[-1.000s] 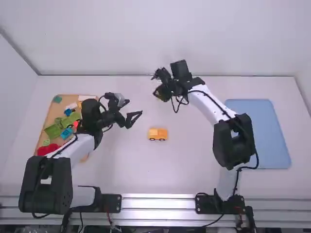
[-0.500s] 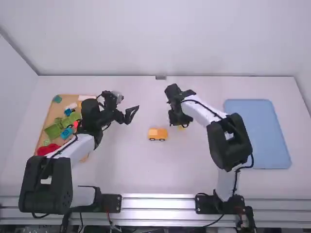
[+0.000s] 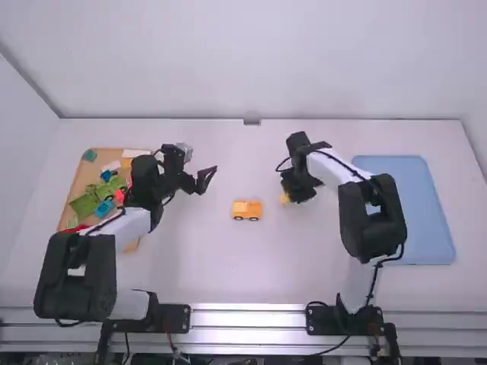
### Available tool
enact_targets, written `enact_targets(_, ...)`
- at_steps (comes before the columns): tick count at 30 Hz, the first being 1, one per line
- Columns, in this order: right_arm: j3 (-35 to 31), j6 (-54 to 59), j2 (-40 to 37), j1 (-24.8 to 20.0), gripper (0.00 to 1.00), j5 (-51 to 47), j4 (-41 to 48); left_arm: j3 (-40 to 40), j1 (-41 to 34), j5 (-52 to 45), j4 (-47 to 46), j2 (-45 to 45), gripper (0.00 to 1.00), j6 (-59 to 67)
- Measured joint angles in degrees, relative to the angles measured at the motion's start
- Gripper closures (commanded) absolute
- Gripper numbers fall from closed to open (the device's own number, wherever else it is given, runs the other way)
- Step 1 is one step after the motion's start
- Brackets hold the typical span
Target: Assemble lego blocks to make yellow taxi
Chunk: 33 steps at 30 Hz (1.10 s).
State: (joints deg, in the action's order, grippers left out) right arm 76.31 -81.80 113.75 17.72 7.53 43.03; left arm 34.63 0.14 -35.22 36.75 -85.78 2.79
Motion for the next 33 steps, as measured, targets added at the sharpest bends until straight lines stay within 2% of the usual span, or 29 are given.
enact_targets(4, -3.4, -11.9, 0.0, 1.6, 0.95, 1.3, -1.2, 0.0, 0.0, 0.0, 1.9, -1.2, 0.01, -0.4)
enact_targets(8, -6.4, -18.5, 0.0, 3.3, 0.95, 1.7, -5.6, 0.0, 0.0, 0.2, 3.0, -1.5, 0.01, -1.4)
enact_targets(14, -8.1, -22.7, 0.0, 3.7, 0.9, 2.0, -8.5, 0.0, 0.0, 0.4, 4.1, -1.5, 0.01, -1.7)
enact_targets(15, -8.2, -23.4, 0.0, 3.6, 0.84, 1.9, -8.3, 0.0, 0.0, 0.4, 4.0, -1.5, 0.01, -1.7)
enact_targets(17, -8.3, -24.2, 0.0, 3.4, 0.52, 1.9, -8.3, 0.0, 0.0, 0.4, 3.8, -1.5, 0.01, -1.7)
enact_targets(18, -8.3, -24.7, 0.0, 3.4, 0.31, 2.0, -8.3, 0.0, 0.0, 0.4, 3.8, -1.5, 0.01, -1.7)
enact_targets(19, -8.3, -24.8, 0.0, 3.4, 0.01, 1.9, -8.4, 0.0, 0.0, 0.4, 3.8, -1.5, 0.01, -1.7)
enact_targets(33, -8.2, -21.4, -0.2, 2.1, 0.02, 5.0, -7.7, 0.0, 0.0, 0.6, 3.8, -1.5, 0.01, -1.7)
